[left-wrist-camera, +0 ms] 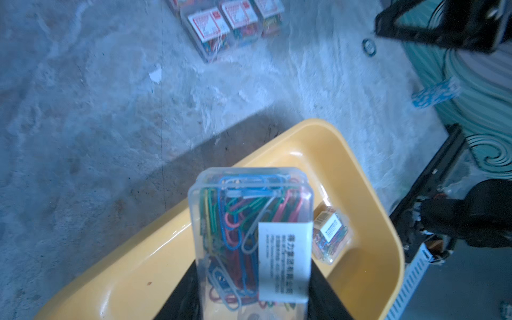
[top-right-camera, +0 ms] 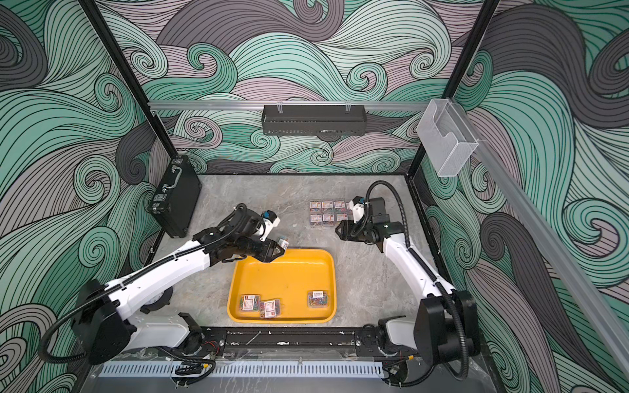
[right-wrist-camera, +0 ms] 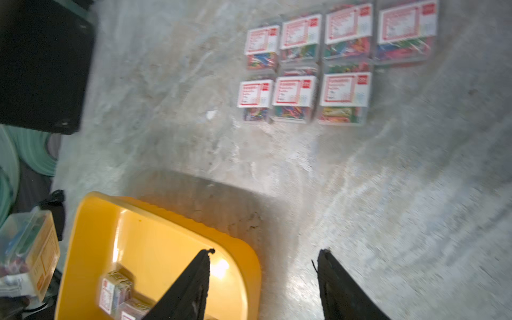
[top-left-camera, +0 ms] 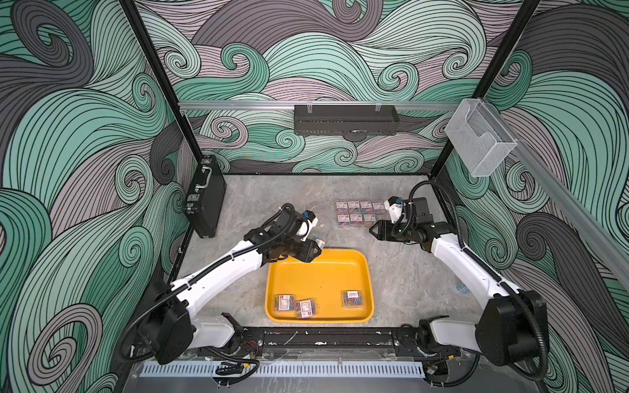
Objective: Take the paper clips out of the storage box
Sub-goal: Pick up the boxed paper clips from the storage box.
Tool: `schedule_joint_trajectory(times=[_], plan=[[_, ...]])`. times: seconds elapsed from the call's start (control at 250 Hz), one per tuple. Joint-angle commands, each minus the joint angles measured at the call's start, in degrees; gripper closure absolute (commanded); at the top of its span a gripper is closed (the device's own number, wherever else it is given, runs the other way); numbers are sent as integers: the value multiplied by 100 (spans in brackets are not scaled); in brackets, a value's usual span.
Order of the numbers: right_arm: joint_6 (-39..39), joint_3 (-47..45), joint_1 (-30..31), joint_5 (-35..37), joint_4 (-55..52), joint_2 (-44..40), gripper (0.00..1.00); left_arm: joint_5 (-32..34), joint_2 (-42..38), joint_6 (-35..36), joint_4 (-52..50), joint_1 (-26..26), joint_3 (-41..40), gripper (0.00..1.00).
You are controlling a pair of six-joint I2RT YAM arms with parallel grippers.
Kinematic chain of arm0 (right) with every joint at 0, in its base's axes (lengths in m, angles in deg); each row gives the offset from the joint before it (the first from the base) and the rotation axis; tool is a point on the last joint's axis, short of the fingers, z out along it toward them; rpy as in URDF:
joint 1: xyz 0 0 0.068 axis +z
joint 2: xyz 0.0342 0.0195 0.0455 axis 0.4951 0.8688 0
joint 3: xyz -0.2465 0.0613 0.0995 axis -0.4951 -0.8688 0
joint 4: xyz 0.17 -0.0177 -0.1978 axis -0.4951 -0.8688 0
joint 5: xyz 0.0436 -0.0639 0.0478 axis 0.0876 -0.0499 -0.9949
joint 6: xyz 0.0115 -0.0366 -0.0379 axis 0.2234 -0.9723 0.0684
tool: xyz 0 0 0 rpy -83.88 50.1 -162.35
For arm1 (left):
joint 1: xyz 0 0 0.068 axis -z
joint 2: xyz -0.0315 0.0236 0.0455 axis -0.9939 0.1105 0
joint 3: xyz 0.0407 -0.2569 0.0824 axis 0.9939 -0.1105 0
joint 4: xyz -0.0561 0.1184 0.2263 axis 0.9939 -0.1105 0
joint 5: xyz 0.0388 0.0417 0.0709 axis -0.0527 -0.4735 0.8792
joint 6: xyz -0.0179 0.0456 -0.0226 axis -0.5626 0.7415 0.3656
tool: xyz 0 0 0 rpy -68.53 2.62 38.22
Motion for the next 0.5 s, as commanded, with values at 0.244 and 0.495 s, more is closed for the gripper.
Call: schedule_joint_trajectory(times=[0.244,0.495], plan=[[1652,161,1126,-1318,2685,-308,29,-2730,-273,-772,1037,-1160,478,53],[2043,364,1531,-1696,3578,-120,21,-3554,-425,-969,1575,-1450,465,54]])
